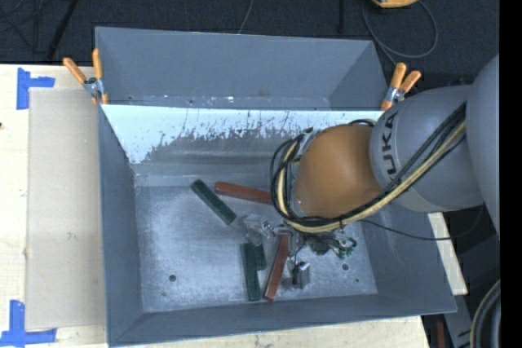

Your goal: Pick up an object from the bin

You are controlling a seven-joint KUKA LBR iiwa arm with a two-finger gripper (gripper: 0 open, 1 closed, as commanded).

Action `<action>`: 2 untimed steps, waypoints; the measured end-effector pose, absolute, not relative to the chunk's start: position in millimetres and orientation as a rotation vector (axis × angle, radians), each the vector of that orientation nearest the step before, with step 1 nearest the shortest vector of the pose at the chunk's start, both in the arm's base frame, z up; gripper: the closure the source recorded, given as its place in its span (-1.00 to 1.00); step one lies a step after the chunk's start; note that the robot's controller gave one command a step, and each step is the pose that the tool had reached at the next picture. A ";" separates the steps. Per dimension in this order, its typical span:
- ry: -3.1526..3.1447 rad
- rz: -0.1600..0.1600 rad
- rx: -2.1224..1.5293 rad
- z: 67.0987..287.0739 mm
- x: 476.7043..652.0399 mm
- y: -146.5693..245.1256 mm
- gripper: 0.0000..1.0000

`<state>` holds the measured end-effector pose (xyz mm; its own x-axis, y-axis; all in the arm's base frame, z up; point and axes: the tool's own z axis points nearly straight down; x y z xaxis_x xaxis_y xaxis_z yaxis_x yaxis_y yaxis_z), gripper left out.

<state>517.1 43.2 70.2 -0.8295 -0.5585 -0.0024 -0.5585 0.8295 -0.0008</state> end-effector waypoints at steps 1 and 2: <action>2.997 0.000 -0.912 72.6 519.1 43.8 1.00; 2.960 0.000 -1.048 70.8 487.2 -15.1 1.00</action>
Offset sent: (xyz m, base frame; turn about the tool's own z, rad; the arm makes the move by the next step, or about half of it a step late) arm 0.0000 0.0000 0.0000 0.0000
